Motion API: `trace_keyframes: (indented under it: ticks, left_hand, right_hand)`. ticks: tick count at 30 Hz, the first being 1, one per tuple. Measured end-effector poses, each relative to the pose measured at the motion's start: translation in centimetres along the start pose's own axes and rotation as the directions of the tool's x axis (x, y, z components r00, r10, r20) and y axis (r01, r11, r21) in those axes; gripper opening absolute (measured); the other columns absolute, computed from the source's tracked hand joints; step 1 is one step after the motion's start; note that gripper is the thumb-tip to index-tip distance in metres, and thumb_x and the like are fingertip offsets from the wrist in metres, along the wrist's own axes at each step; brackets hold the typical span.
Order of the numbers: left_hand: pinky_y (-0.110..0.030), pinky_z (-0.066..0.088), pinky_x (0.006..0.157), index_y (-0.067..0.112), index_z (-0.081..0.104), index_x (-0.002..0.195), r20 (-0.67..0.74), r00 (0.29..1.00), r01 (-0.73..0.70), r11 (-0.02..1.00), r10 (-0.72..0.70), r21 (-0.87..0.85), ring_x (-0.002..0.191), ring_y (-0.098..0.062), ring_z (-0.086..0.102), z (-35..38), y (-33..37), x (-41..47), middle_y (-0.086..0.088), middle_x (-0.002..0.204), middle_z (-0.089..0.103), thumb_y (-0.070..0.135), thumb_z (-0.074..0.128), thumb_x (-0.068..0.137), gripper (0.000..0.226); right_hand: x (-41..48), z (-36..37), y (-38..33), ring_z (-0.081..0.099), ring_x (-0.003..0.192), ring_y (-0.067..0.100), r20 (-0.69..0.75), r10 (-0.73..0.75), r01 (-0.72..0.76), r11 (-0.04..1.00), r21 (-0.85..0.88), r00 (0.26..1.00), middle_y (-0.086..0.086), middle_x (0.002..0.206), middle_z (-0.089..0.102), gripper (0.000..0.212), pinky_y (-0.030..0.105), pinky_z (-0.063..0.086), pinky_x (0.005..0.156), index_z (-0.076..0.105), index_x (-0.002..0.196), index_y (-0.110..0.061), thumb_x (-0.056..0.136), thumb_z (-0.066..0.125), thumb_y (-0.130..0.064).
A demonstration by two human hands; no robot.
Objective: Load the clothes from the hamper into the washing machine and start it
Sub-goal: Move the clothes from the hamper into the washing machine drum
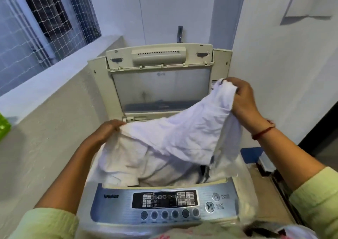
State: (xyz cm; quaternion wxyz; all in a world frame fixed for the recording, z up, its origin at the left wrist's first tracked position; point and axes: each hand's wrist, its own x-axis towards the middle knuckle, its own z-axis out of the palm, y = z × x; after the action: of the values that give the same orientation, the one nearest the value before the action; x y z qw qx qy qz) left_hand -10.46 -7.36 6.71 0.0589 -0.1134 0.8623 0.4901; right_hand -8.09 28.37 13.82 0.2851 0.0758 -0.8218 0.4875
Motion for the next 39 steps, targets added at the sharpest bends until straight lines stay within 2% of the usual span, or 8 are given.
trace_keyframes:
  ticks: [7, 11, 17, 22, 25, 30, 34, 39]
  left_hand:
    - [-0.008, 0.048, 0.081, 0.026, 0.047, 0.116, 0.390, 0.827, -0.363, 0.915, 0.404, -0.177, 0.097, -0.002, 0.058, 11.9, 5.0, -6.7, 0.014, 0.107, 0.057, 0.041, 0.074, 0.070, 0.056]
    - [-0.018, 0.038, 0.067, 0.017, 0.057, 0.104, 0.096, 0.835, -0.544, 0.839, 0.542, -0.001, 0.085, -0.008, 0.059, 14.9, 5.6, -7.0, 0.004, 0.097, 0.064, 0.029, 0.069, 0.079, 0.031]
    - [-0.030, 0.050, 0.087, 0.024, 0.066, 0.100, 0.407, 0.766, -0.586, 0.800, 0.497, 0.127, 0.097, -0.006, 0.061, 6.4, 5.1, -1.6, 0.003, 0.105, 0.069, 0.031, 0.052, 0.078, 0.028]
    - [-0.016, 0.049, 0.070, 0.021, 0.066, 0.099, 0.272, 0.805, -0.498, 0.850, 0.527, -0.174, 0.075, 0.005, 0.063, 2.2, 7.8, -1.7, 0.010, 0.087, 0.069, 0.013, 0.052, 0.093, 0.018]
    - [-0.019, 0.047, 0.063, 0.024, 0.074, 0.078, 0.141, 0.874, -0.373, 0.829, 0.465, -0.418, 0.065, -0.006, 0.062, -0.3, 9.2, -2.3, 0.011, 0.070, 0.070, 0.019, 0.065, 0.074, 0.010]
    - [-0.019, 0.049, 0.064, 0.022, 0.076, 0.064, 0.165, 0.879, -0.286, 0.770, 0.448, -0.570, 0.059, 0.001, 0.065, -2.0, 9.5, -3.3, 0.013, 0.062, 0.071, 0.028, 0.070, 0.062, 0.009]
    - [-0.014, 0.051, 0.065, 0.020, 0.059, 0.081, 0.567, 0.822, -0.189, 0.917, -0.048, 0.352, 0.079, -0.008, 0.066, -1.2, 8.7, -2.9, 0.010, 0.074, 0.068, 0.045, 0.090, 0.042, 0.056]
    - [-0.028, 0.042, 0.075, 0.006, 0.057, 0.120, 0.431, 0.844, -0.339, 0.306, -0.319, 0.890, 0.091, -0.022, 0.056, 6.0, 3.8, 1.1, -0.009, 0.103, 0.061, 0.027, 0.060, 0.086, 0.040]
  right_hand:
    - [-0.9, 5.5, -3.6, 0.029, 0.055, 0.020, 0.216, -0.005, 0.053, 0.975, -0.217, 0.976, 0.002, 0.047, 0.031, 0.025, 0.031, 0.024, 0.048, 0.034, 0.047, -0.014, 0.069, 0.042, -0.022]
    - [-0.1, 5.2, -3.9, 0.059, 0.075, 0.025, 0.268, 0.034, 0.047, 0.956, -0.290, 0.963, 0.005, 0.077, 0.068, 0.016, 0.026, 0.041, 0.062, 0.066, 0.075, -0.016, 0.072, 0.050, -0.019]
    - [0.2, 2.0, -1.0, 0.054, 0.090, 0.026, 0.621, 0.394, 0.274, 0.647, -0.711, 0.678, 0.007, 0.099, 0.059, 0.033, 0.031, 0.043, 0.075, 0.060, 0.093, -0.013, 0.073, 0.075, -0.034]
    - [-1.1, 2.2, 1.5, 0.051, 0.104, 0.032, 0.292, -0.042, 0.276, 0.478, -0.834, 0.955, 0.012, 0.115, 0.054, 0.016, 0.034, 0.034, 0.078, 0.070, 0.091, -0.011, 0.081, 0.059, -0.019]
    - [-0.1, 2.4, 1.9, 0.052, 0.093, 0.025, 0.058, 0.132, -0.106, 0.937, -0.333, 0.990, 0.011, 0.102, 0.057, 0.014, 0.030, 0.037, 0.076, 0.063, 0.088, -0.014, 0.084, 0.059, -0.027]
    - [-0.4, 2.4, -0.7, 0.067, 0.082, 0.014, 0.495, 0.350, -0.499, 0.841, 0.208, 0.795, -0.002, 0.087, 0.071, 0.018, 0.024, 0.052, 0.067, 0.065, 0.095, -0.016, 0.092, 0.055, -0.031]
    - [0.8, 0.4, -2.0, 0.064, 0.098, 0.015, 0.935, 0.328, -0.093, 0.944, -0.318, 0.136, -0.011, 0.104, 0.068, 0.037, 0.023, 0.050, 0.080, 0.064, 0.105, -0.027, 0.071, 0.079, -0.029]
    - [-0.5, 6.3, 5.6, 0.058, 0.109, 0.026, 0.670, 0.684, 0.529, 0.470, -0.707, 0.289, 0.010, 0.122, 0.061, 0.040, 0.027, 0.046, 0.084, 0.056, 0.118, -0.008, 0.082, 0.066, -0.024]
